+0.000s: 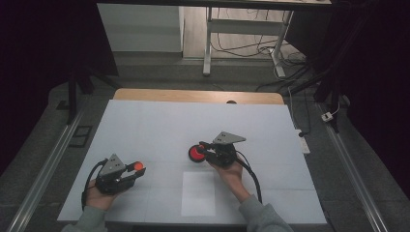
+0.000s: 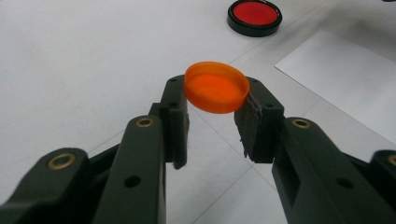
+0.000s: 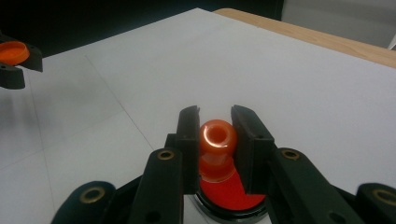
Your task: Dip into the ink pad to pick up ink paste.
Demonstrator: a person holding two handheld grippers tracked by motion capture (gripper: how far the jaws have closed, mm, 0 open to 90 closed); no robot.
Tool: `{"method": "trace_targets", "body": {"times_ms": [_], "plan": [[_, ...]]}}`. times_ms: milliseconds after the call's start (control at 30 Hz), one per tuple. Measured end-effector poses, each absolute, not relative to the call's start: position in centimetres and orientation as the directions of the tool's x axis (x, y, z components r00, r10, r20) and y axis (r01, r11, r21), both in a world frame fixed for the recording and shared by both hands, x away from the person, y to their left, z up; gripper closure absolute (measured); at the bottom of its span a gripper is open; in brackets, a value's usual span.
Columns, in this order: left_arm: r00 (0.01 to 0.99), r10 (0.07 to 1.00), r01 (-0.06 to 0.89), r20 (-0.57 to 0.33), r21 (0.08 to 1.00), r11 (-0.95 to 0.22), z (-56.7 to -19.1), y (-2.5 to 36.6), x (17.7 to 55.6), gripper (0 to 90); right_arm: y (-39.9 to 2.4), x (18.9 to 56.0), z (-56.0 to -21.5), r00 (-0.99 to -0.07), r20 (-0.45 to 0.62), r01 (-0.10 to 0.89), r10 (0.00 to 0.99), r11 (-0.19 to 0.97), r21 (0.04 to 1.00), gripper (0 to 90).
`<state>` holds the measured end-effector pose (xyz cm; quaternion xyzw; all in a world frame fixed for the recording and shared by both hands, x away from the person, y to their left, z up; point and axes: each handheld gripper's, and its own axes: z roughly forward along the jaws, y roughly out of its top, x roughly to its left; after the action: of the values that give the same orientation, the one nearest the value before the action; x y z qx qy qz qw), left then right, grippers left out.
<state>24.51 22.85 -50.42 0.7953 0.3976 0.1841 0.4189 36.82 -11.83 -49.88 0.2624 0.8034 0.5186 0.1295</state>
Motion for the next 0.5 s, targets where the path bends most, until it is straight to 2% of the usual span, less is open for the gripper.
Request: {"method": "trace_targets", "body": {"times_ms": [500], "plan": [[0.618,0.785,0.48,-0.044,0.812,-0.333,-50.47,22.88,24.55,65.3,-11.71,36.56,-49.86,-0.831,0.054,0.278,0.554,0.329,0.902,72.3]]}}
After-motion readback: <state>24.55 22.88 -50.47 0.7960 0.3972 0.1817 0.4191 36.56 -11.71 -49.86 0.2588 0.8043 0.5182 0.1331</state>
